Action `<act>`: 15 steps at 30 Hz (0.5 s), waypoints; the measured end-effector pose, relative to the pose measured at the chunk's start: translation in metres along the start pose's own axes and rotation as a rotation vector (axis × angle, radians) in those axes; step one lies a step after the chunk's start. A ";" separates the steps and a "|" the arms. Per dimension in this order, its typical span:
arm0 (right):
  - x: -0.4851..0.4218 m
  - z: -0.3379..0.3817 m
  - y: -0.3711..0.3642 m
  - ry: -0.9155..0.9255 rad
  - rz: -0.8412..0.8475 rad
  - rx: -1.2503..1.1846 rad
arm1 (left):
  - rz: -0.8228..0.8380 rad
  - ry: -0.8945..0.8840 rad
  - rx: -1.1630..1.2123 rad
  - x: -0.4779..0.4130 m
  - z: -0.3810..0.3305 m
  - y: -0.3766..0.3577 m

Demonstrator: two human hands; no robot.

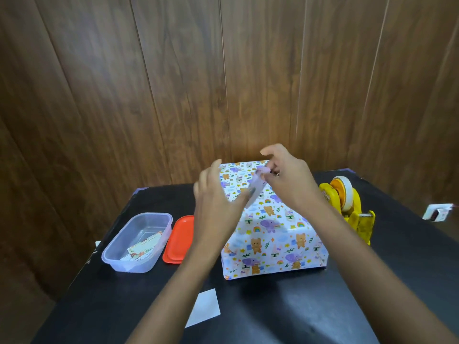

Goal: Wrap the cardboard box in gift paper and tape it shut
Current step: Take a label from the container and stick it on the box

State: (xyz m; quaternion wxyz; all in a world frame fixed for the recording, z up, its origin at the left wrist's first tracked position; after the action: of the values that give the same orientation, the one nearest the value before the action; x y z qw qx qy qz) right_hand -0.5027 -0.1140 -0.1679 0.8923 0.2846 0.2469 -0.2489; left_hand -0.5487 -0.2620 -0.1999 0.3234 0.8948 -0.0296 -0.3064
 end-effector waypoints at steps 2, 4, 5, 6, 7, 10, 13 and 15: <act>-0.002 0.019 -0.010 0.092 0.131 0.084 | -0.003 -0.194 -0.098 -0.005 -0.033 0.001; -0.001 0.029 -0.013 0.135 0.190 0.143 | 0.068 -0.241 -0.135 -0.014 -0.042 -0.007; -0.001 0.030 -0.013 0.136 0.202 0.162 | 0.103 -0.243 -0.142 -0.018 -0.043 -0.009; -0.001 0.029 -0.013 0.136 0.204 0.178 | 0.133 -0.241 -0.139 -0.020 -0.045 -0.010; -0.001 0.028 -0.012 0.138 0.197 0.192 | 0.154 -0.224 -0.113 -0.022 -0.045 -0.010; 0.000 0.018 -0.004 0.072 0.085 0.117 | 0.198 -0.112 0.096 -0.021 -0.037 -0.011; 0.007 -0.017 0.004 -0.217 -0.058 -0.057 | 0.236 0.070 0.352 -0.020 -0.015 -0.020; 0.018 -0.041 -0.002 -0.399 -0.063 -0.225 | 0.269 0.173 0.512 -0.018 -0.002 -0.029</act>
State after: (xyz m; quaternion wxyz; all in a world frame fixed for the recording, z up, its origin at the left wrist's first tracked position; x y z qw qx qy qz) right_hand -0.5022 -0.0955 -0.2085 0.9413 0.1206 0.1005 -0.2987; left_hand -0.5662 -0.2339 -0.2065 0.1262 0.9581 -0.1964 -0.1661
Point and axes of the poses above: each hand's wrist, its own x-axis away from the middle knuckle, its own y-axis out of the back of the hand, z = x × y, the point moved 10 cm from there along -x, towards the middle knuckle, and after that the axes turned 13 degrees about -x, right-handed, at the moved point
